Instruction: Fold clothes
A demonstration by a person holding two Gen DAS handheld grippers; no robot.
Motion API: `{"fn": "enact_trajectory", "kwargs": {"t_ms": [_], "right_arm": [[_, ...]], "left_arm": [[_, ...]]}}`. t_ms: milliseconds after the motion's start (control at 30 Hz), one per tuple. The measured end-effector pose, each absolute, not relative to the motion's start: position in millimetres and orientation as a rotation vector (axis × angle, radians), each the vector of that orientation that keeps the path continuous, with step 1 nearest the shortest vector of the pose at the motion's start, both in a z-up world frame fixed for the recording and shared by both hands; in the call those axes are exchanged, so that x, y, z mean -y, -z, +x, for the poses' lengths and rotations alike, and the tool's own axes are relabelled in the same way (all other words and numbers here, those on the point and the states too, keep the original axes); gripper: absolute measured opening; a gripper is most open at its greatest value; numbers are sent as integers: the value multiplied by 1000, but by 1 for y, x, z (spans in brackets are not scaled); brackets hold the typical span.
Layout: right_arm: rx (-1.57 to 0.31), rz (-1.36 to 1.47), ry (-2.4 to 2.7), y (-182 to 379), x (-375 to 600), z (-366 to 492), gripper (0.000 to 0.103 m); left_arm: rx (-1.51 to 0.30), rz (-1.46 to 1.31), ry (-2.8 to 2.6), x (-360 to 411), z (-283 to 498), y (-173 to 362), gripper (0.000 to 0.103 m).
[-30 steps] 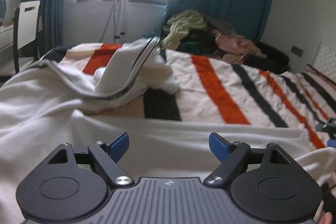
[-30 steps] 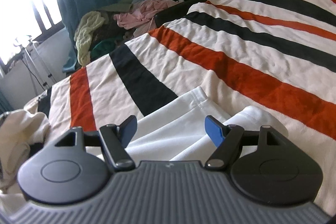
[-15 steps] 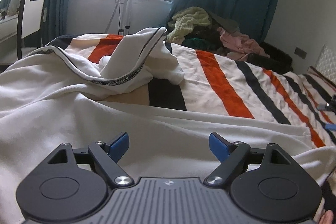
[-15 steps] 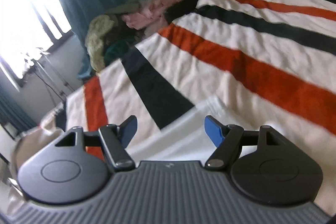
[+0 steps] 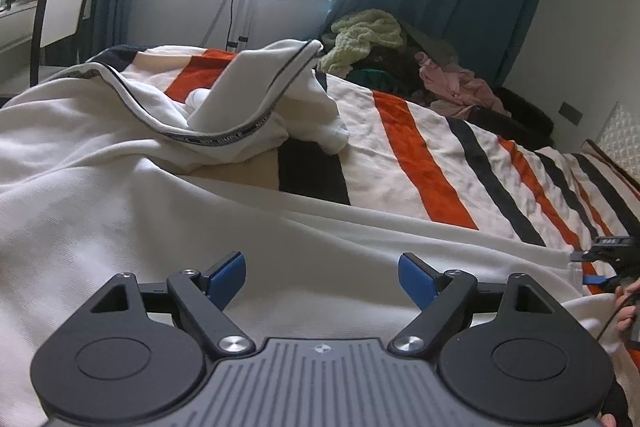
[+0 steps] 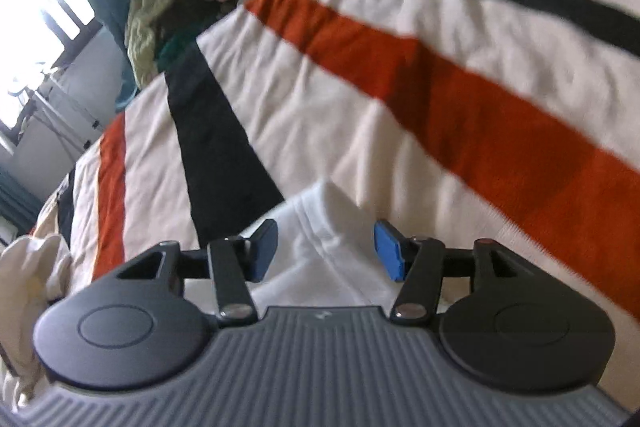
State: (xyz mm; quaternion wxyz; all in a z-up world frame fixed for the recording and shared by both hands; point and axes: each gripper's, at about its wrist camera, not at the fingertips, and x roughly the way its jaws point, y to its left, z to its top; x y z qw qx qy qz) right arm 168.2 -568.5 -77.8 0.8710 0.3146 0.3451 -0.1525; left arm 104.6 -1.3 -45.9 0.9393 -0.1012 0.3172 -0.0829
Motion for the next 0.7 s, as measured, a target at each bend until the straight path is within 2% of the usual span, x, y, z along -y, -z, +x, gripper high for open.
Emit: {"fn": "enact_trajectory", "kwargs": {"t_ms": [67,133,200,267,433,533,667,700], "right_arm": [[-742,639,313,84,568,174,52],[-753,607,315,87,565,180,41],[-747,570,310,86,561,183,19],[-736,533,307,84,556,186,12],[-551,548,370,56,556,176,11],[-545,487,405,58,548,181,12],[-565,446,425,57,541,182,20],[-561,450,423,54,540,180,29]], "left_arm": [[-651,-206,175,5,106,47,85],[-652,-202,178,6,106,48,85],[-652,-198,180,8,107,49,85],[-652,-194,182,10,108,50,85],[-649,-178,187,14,109,53,85],[-644,-157,188,18,109,54,85],[-631,-132,189,23,108,54,85],[-627,-126,189,24,108,54,85]]}}
